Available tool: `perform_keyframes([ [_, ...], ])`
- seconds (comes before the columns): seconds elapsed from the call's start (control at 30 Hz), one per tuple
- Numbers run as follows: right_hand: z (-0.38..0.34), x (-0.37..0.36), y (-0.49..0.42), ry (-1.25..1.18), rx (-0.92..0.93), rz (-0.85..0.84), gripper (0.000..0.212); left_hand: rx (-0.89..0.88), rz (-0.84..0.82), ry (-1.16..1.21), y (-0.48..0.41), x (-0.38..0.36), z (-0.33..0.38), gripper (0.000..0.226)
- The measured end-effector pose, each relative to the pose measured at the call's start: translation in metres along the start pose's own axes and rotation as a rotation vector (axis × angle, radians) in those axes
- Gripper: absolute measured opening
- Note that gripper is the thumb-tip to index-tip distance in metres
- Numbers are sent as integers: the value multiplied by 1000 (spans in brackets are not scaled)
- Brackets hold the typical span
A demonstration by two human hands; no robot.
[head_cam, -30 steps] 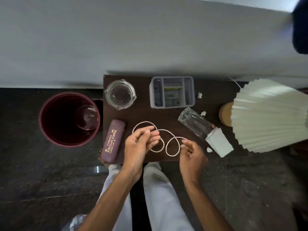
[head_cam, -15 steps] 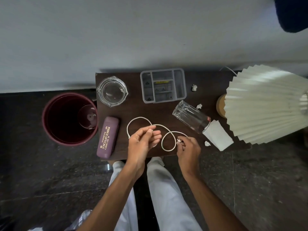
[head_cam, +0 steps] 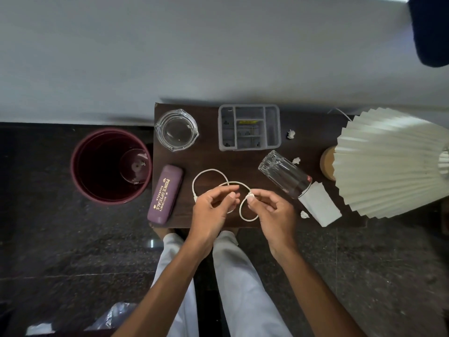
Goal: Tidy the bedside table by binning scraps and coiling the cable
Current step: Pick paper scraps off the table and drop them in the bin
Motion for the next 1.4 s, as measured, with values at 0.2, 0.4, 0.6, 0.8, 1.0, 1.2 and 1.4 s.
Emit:
perform_keyframes([
  [0.2, -44, -36, 19, -200, 6, -153, 14, -72, 29, 50, 8, 14, 20, 16],
  [0.4, -60, -71, 24, -271, -8, -247, 16, -121, 97, 72, 4, 47, 35, 17],
  [0.6, -63, -109, 30, -320, -90, -365, 28, -231, 136, -65, -5, 82, 57, 11],
  [0.8, -76, -141, 30, -376, -121, -433, 32, -77, 231, 242, -23, 118, 58, 7],
  [1.0, -85, -168, 28, -358, -142, -421, 30, -12, 248, 301, -32, 146, 63, 14],
  [1.2, -87, -194, 26, -304, -149, -408, 33, -63, 406, 253, -42, 189, 64, 10],
  [1.4, -82, -223, 29, -322, -188, -418, 32, -87, 613, 261, -54, 241, 50, 11],
])
Point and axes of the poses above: each hand's wrist, its own y-axis away from the middle knuckle, its own x-axis out of the back of the hand, z = x × y, the point moved 8 cm from there along -y, towards the middle knuckle, and after that the axes turned 4 degrees about y, right-handed, at the moved point
